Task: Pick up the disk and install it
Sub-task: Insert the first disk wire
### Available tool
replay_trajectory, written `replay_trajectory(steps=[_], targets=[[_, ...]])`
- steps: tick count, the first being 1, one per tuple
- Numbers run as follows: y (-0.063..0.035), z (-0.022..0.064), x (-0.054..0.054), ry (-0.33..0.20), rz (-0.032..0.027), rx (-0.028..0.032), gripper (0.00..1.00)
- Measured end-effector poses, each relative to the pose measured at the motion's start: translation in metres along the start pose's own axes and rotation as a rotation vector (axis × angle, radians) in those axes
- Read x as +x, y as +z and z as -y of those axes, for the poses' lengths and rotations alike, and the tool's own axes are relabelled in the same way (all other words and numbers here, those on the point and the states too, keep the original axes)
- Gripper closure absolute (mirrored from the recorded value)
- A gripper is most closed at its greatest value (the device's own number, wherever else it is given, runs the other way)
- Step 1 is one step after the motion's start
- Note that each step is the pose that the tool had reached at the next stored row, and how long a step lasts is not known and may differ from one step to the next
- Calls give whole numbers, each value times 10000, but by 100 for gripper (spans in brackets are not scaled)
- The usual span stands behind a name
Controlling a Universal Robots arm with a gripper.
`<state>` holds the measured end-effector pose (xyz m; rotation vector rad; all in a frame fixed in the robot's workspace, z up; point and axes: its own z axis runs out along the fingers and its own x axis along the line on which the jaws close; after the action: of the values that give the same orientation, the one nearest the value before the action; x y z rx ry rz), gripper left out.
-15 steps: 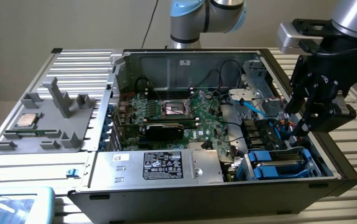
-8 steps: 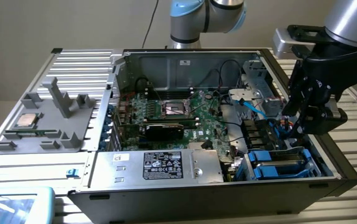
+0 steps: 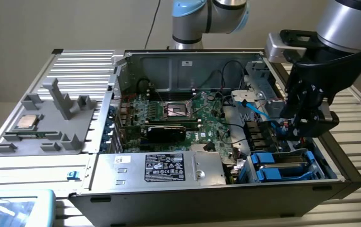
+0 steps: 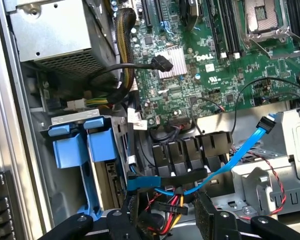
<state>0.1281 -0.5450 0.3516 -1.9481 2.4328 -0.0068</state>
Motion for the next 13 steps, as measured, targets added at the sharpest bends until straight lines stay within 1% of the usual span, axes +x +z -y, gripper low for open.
replay_trajectory(steps=[2,4,9,11,13], targets=[[12,-15,-8,49,14,61,42],[30,-32,-15,101,22,100,42],[52,-41,-44,249,18,112,42],[57,-45,-62,291,18,113,44],[61,-49,-80,323,18,113,57]])
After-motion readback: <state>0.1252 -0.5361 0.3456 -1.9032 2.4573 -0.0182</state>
